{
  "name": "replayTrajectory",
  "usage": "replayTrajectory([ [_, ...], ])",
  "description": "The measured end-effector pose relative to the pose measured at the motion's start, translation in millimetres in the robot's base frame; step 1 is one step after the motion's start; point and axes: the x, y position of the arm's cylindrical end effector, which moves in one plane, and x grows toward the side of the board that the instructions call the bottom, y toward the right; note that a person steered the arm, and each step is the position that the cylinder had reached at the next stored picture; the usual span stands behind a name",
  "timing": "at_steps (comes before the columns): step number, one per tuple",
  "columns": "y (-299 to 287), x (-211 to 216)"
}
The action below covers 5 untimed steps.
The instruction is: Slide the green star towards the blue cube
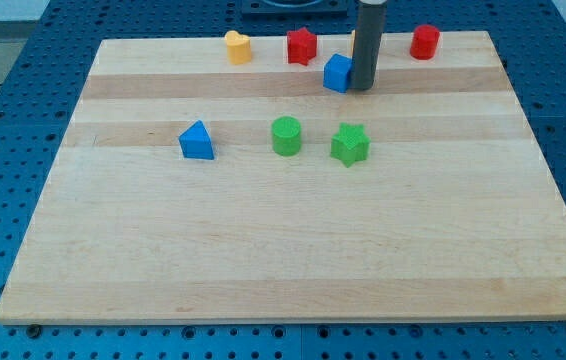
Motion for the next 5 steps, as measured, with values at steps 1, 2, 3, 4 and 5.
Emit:
replayTrajectory([
  [1,0,16],
  [2,44,74],
  [3,6,144],
  [4,-26,130],
  [5,-27,100],
])
